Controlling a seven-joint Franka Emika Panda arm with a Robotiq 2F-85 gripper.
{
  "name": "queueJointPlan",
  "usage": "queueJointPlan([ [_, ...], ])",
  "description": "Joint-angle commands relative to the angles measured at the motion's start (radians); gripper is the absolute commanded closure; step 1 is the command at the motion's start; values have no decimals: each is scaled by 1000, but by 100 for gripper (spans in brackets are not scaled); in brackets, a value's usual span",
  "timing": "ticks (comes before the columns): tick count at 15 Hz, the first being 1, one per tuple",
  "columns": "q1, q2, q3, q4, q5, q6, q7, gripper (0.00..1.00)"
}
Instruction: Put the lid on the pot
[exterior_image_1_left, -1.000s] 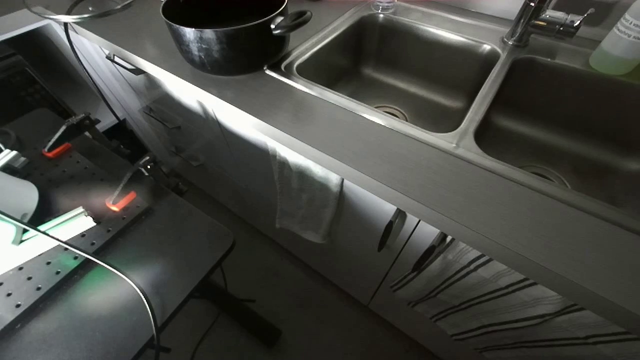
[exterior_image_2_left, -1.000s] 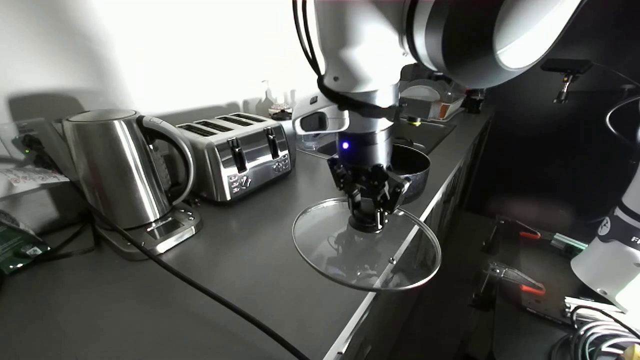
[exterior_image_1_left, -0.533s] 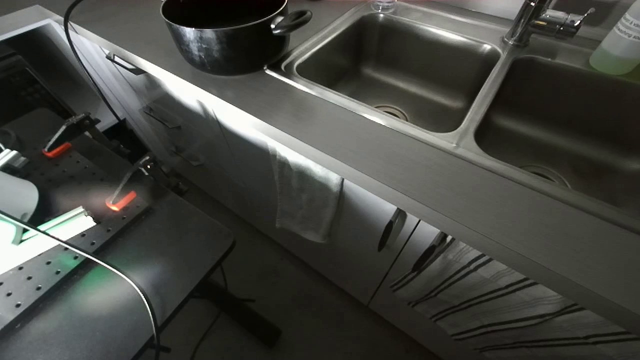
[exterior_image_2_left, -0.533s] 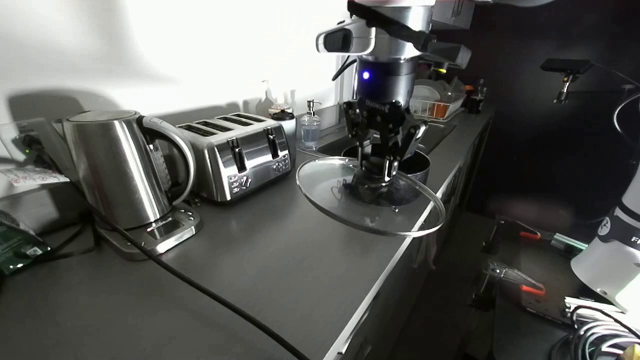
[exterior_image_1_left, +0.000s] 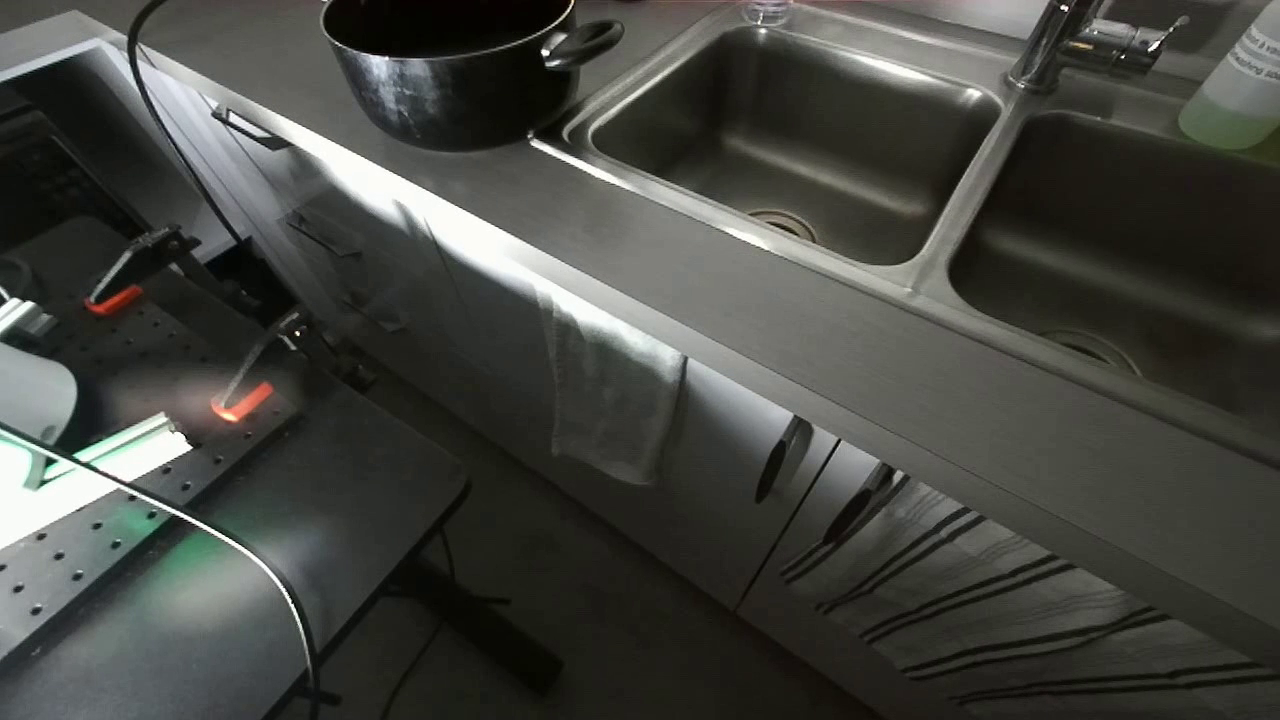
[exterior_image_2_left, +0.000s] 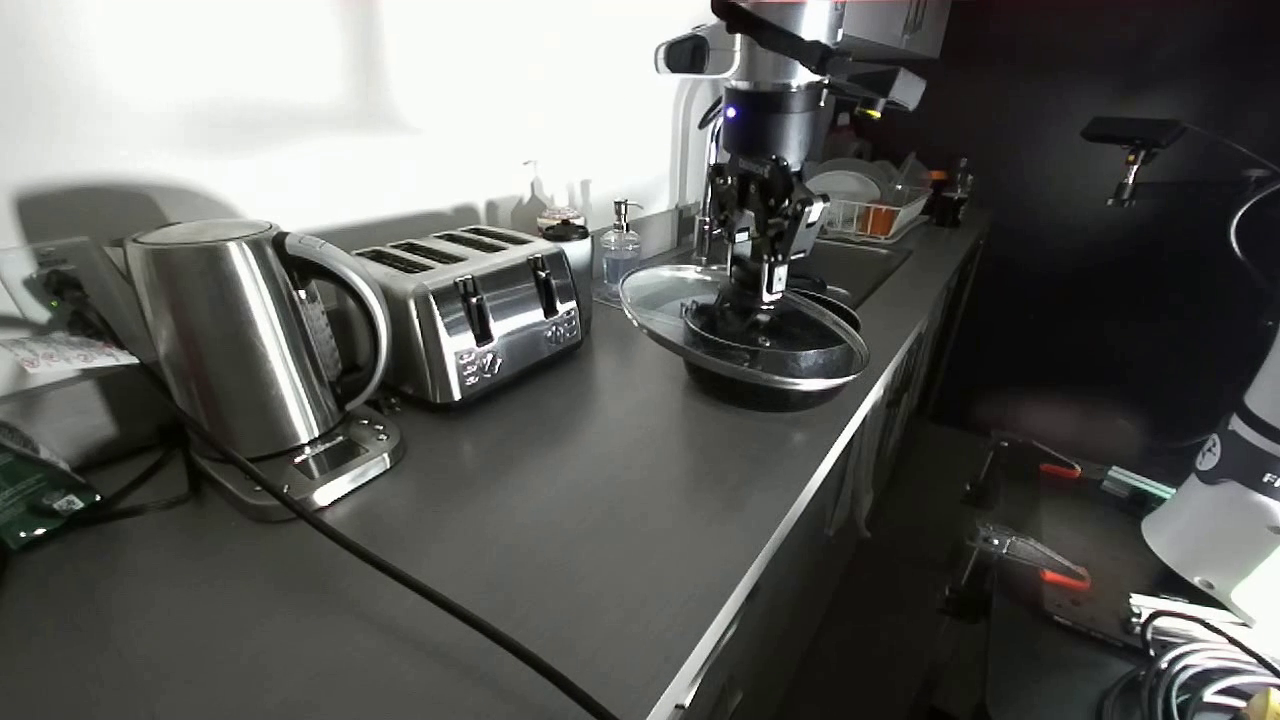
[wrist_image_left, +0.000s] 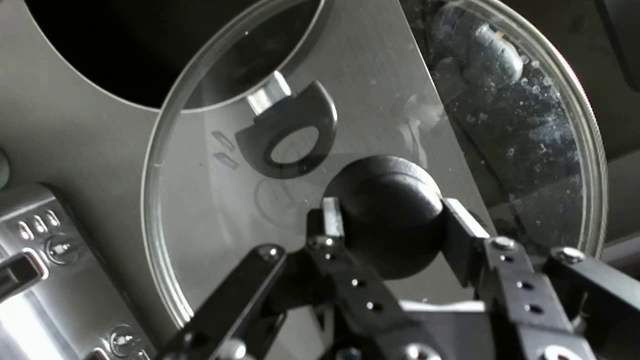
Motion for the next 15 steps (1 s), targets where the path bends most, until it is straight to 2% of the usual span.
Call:
queueJointPlan([
  [1,-36,-28,-48,5,24,-24,48,75],
  [9,-131,15,-141,46,30,-57,152,75],
  [15,-179,82,-177,100,40,-86,226,75],
])
